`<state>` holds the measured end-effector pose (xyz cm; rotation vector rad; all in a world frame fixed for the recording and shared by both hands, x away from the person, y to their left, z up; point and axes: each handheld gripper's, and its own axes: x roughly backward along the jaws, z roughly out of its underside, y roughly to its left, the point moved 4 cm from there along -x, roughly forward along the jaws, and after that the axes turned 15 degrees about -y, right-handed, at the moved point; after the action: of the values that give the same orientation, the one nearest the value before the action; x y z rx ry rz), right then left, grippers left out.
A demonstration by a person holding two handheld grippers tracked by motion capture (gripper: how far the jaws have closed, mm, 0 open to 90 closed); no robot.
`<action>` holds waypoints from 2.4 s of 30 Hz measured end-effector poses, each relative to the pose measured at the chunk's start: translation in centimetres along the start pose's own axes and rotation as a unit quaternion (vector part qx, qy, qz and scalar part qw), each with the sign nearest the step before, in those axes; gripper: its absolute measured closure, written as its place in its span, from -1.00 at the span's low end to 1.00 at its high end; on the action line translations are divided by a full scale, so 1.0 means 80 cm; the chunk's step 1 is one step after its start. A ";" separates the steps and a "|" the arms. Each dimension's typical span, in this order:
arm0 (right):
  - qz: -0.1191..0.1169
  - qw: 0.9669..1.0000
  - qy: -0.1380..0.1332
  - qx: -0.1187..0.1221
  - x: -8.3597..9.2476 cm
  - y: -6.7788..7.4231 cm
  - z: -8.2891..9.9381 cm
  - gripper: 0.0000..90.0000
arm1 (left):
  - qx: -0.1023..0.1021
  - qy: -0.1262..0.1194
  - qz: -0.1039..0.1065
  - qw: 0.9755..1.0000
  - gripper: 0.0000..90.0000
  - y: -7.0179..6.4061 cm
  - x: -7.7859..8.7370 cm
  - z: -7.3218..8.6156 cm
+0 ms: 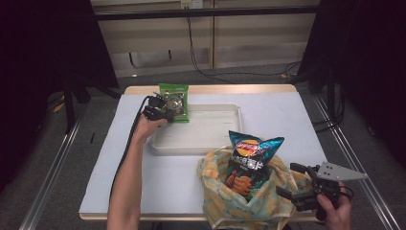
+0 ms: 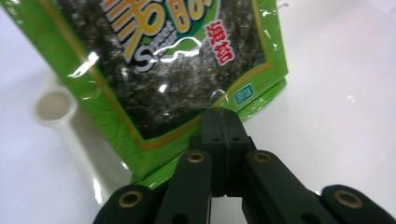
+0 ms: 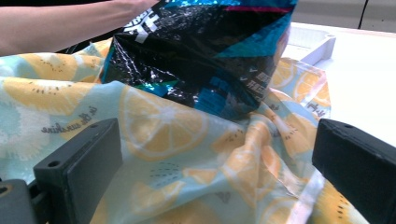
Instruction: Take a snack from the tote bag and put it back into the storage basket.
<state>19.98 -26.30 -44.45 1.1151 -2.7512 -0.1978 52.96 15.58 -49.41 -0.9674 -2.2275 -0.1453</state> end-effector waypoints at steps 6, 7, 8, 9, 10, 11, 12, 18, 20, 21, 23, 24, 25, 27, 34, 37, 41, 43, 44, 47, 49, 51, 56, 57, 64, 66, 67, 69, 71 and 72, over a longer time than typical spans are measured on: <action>0.000 1.000 0.000 0.000 0.001 0.001 -0.001 -0.97 | -0.012 0.003 0.013 1.000 1.00 -0.003 -0.002 0.001; 0.000 1.000 0.000 0.000 0.001 0.001 -0.001 -0.97 | -0.009 -0.008 0.019 1.000 0.99 -0.005 0.001 0.001; 0.001 1.000 -0.001 0.000 0.001 0.001 -0.001 -0.97 | 0.006 -0.025 0.018 1.000 0.97 -0.008 0.002 0.001; 0.001 1.000 -0.001 0.000 0.001 0.001 -0.001 -0.97 | 0.006 -0.025 0.018 1.000 0.95 -0.008 0.002 0.001; 0.001 1.000 0.000 0.000 0.001 0.001 -0.001 -0.97 | 0.020 -0.049 0.029 0.998 0.91 -0.014 0.007 0.001; 0.001 1.000 0.000 0.000 0.001 0.001 -0.001 -0.97 | 0.020 -0.049 0.029 0.998 0.89 -0.014 0.007 0.001; 0.000 1.000 0.001 0.000 0.000 0.000 -0.001 -0.97 | 0.010 -0.055 0.032 0.998 0.86 -0.017 0.013 0.001; -0.004 1.000 0.004 0.002 -0.002 0.002 -0.001 -0.97 | 0.015 -0.081 0.043 0.996 0.68 -0.027 0.031 0.005; -0.004 1.000 0.003 0.002 -0.002 0.001 -0.002 -0.97 | 0.013 -0.087 0.047 0.995 0.62 -0.032 0.037 0.006; -0.003 1.000 0.002 -0.001 -0.001 0.002 -0.003 -0.96 | 0.013 -0.095 0.050 0.994 0.57 -0.034 0.041 0.007; -0.005 1.000 0.001 0.001 -0.001 0.001 -0.004 -0.96 | 0.014 -0.101 0.054 0.993 0.51 -0.039 0.044 0.008; -0.008 1.000 0.000 0.002 0.000 0.001 -0.005 -0.93 | 0.012 -0.100 0.058 0.993 0.49 -0.042 0.046 0.010; -0.009 1.000 0.000 0.001 0.000 0.000 -0.006 -0.93 | 0.015 -0.105 0.061 0.992 0.44 -0.046 0.049 0.012; -0.007 1.000 0.002 -0.001 -0.001 -0.002 -0.006 -0.94 | 0.007 -0.118 0.076 0.990 0.37 -0.058 0.060 0.017; -0.022 1.000 -0.004 -0.010 -0.002 -0.002 -0.015 -0.97 | 0.003 -0.153 0.091 0.984 0.21 -0.081 0.087 0.028; -0.018 1.000 -0.003 -0.018 -0.005 -0.004 -0.018 -0.96 | -0.004 -0.171 0.107 0.979 0.08 -0.096 0.097 0.032; -0.018 1.000 0.002 -0.024 -0.010 -0.005 -0.022 -0.96 | -0.025 -0.176 0.130 0.975 -0.11 -0.114 0.105 0.037; -0.031 0.999 -0.004 -0.029 -0.014 -0.006 -0.027 -0.97 | -0.037 -0.176 0.134 0.975 -0.18 -0.125 0.112 0.039; -0.029 0.999 -0.004 -0.032 -0.017 -0.008 -0.031 -0.97 | -0.044 -0.182 0.135 0.973 -0.24 -0.136 0.118 0.041; -0.029 0.999 -0.003 -0.031 -0.022 -0.011 -0.040 -0.96 | -0.043 -0.192 0.138 0.971 -0.38 -0.145 0.124 0.043; -0.028 0.999 -0.004 -0.032 -0.026 -0.012 -0.047 -0.94 | -0.038 -0.197 0.150 0.968 -0.36 -0.155 0.127 0.047; -0.026 0.999 0.003 -0.039 -0.032 -0.014 -0.049 -0.94 | -0.037 -0.201 0.144 0.968 -0.41 -0.159 0.126 0.051; -0.017 0.999 0.003 -0.046 -0.046 -0.022 -0.050 -0.94 | -0.037 -0.200 0.146 0.968 -0.60 -0.172 0.124 0.064; -0.016 0.999 0.005 -0.043 -0.047 -0.023 -0.052 -0.94 | -0.044 -0.199 0.140 0.969 -0.62 -0.174 0.126 0.065; -0.012 0.998 0.005 -0.053 -0.060 -0.026 -0.060 -0.96 | -0.023 -0.221 0.133 0.966 -0.79 -0.186 0.148 0.083; -0.015 0.999 0.009 -0.051 -0.065 -0.025 -0.062 -0.96 | -0.030 -0.216 0.137 0.966 -0.82 -0.192 0.147 0.092; -0.015 0.999 0.009 -0.047 -0.067 -0.025 -0.065 -0.96 | -0.030 -0.216 0.137 0.966 -0.82 -0.192 0.147 0.092; -0.015 0.999 0.009 -0.049 -0.070 -0.024 -0.068 -0.96 | -0.040 -0.206 0.141 0.967 -0.82 -0.200 0.143 0.096; -0.016 0.999 0.008 -0.050 -0.080 -0.024 -0.077 -0.93 | -0.040 -0.219 0.147 0.964 -0.82 -0.206 0.143 0.096; -0.015 0.999 0.007 -0.051 -0.083 -0.024 -0.079 -0.90 | -0.040 -0.219 0.147 0.964 -0.82 -0.206 0.143 0.096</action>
<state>27.26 -23.37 -39.35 1.1279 -2.6810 -0.3289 32.00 13.41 -45.17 -1.4796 -2.4464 0.1279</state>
